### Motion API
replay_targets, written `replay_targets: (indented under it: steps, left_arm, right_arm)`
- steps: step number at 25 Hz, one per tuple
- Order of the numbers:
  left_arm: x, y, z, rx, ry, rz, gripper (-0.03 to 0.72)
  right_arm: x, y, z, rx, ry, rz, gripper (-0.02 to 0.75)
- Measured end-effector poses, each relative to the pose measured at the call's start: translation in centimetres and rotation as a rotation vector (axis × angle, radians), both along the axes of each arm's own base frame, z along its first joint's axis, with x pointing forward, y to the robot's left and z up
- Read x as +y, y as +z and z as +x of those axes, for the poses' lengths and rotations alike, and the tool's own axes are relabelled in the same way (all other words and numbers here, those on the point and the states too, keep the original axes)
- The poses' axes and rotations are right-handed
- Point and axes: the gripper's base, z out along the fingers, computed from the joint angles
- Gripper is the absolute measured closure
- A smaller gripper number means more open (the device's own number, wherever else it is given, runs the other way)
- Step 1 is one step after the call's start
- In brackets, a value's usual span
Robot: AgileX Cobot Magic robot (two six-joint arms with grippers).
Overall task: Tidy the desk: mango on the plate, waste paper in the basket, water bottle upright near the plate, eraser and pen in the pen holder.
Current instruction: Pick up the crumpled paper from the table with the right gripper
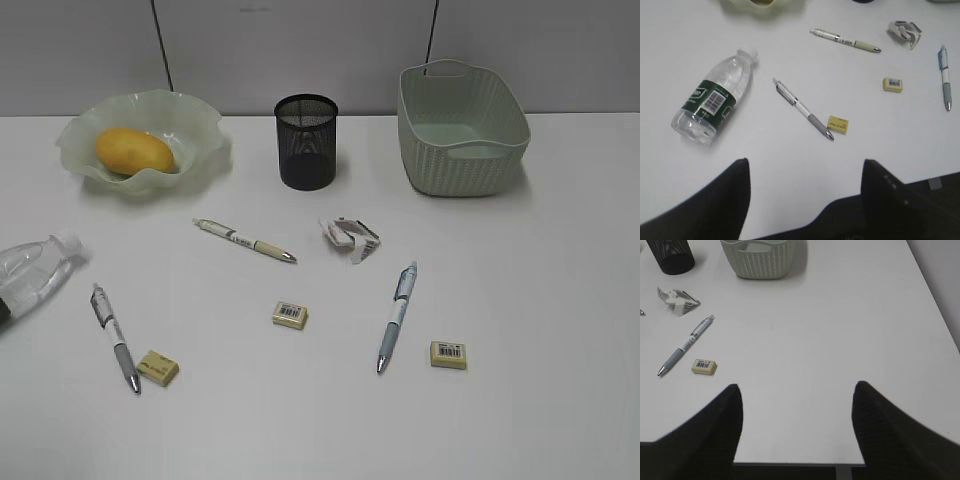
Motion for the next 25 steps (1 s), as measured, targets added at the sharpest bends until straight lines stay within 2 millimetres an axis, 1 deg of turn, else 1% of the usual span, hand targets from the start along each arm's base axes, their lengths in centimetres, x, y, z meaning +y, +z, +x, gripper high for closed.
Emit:
replay_targets:
  steps: [3, 6, 10, 13, 15, 17, 20, 22, 25]
  left_arm:
    - [0.2, -1.3, -1.8, -0.124, 0.011, -0.018, 0.162]
    - [0.4, -2.1, -2.8, -0.204, 0.021, -0.022, 0.162]
    - [0.6, -2.7, -3.0, -0.215, 0.033, 0.004, 0.162]
    - [0.7, -2.6, -2.8, -0.247, 0.04, 0.002, 0.162]
    - [0.7, -2.6, -2.5, -0.272, 0.046, -0.001, 0.162]
    - [0.7, -2.8, -2.2, -0.293, 0.052, -0.004, 0.164]
    - [0.7, -3.1, -1.8, -0.314, 0.059, -0.008, 0.164]
    - [0.7, -3.1, -1.7, -0.328, 0.062, -0.011, 0.164]
    - [0.8, -3.2, -1.5, -0.332, 0.068, 0.005, 0.164]
  right_arm:
    - [0.0, 0.0, 0.0, 0.0, 0.0, 0.0, 0.187]
    - [0.0, 0.0, 0.0, 0.0, 0.003, 0.004, 0.186]
    - [0.1, 0.0, 0.1, 0.006, 0.007, 0.008, 0.186]
    - [0.2, 0.5, 1.2, 0.047, 0.007, 0.002, 0.184]
    - [0.3, 1.1, 2.9, 0.067, 0.004, -0.004, 0.184]
    - [0.4, 1.6, 5.0, 0.072, 0.002, -0.009, 0.184]
    - [0.7, 2.0, 8.8, 0.06, 0.003, -0.002, 0.184]
    - [1.0, 1.8, 11.5, 0.055, 0.003, 0.009, 0.184]
    - [1.4, 1.1, 14.9, 0.129, 0.0, 0.032, 0.184]
